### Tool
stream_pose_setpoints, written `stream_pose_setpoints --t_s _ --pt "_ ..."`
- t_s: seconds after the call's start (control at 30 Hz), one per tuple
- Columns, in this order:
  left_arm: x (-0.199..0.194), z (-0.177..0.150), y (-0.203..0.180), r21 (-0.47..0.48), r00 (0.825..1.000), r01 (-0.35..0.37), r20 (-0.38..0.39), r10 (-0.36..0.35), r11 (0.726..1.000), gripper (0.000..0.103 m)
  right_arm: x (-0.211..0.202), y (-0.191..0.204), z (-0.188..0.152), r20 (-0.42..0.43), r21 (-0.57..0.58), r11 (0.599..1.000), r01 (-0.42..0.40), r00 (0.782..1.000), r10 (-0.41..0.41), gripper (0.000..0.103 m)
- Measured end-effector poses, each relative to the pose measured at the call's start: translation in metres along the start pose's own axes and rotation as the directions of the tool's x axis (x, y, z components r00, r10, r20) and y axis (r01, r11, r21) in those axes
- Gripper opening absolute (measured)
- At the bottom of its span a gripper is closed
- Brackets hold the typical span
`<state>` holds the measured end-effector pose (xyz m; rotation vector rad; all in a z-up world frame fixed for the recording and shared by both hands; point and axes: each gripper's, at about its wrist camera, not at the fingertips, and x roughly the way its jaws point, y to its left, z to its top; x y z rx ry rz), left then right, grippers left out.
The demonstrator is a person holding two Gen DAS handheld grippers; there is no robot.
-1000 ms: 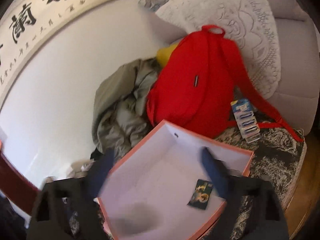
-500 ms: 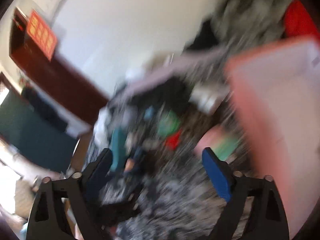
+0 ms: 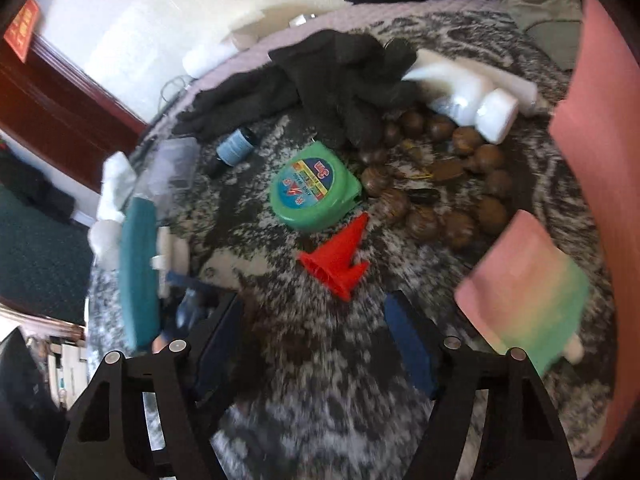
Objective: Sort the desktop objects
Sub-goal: 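Grasp the blue figurine with the left tool while the right tool grasps the red cone, then drop the figurine and red cone into the pink box, opening both tools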
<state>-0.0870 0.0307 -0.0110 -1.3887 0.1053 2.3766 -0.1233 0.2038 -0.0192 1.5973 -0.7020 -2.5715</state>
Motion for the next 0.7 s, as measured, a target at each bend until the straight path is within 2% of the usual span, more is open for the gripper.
stream_pose_setpoints --t_s 0.07,0.1,0.13,0.2,0.37,0.53,0.7 --pt "-0.002 -0.001 0.002 0.015 1.0 0.016 0.0 -0.016 1.0 0.06 0.008 0.005 0.003 0.023 -0.02 0.999 0.036 0.999 -0.035 0.073" --pt "-0.003 -0.001 0.003 0.02 1.0 0.018 -0.002 -0.018 1.0 0.06 0.011 0.007 0.005 0.034 -0.031 0.998 0.05 0.998 -0.049 0.054" --pt "-0.005 -0.002 0.004 0.02 1.0 0.013 -0.003 -0.013 1.0 0.06 0.013 0.009 0.007 0.032 -0.043 0.998 0.051 0.998 -0.05 0.025" --pt "-0.014 -0.004 0.005 0.013 1.0 0.012 0.01 -0.012 1.0 0.06 0.016 0.011 0.009 0.024 -0.058 0.997 0.046 0.999 -0.044 0.025" --pt "-0.053 -0.006 0.004 -0.02 0.996 0.027 0.08 -0.025 0.999 0.06 -0.006 0.014 0.002 -0.007 -0.003 0.997 -0.078 0.997 0.078 0.025" --pt "-0.097 -0.008 -0.003 -0.035 0.985 0.053 0.166 -0.047 0.998 0.06 -0.066 0.032 -0.017 0.056 -0.061 0.988 -0.141 0.988 0.145 0.025" --pt "-0.127 0.005 -0.058 0.045 0.955 0.161 0.246 -0.167 0.986 0.06 -0.155 0.021 -0.039 0.182 -0.112 0.981 -0.157 0.968 0.175 0.025"
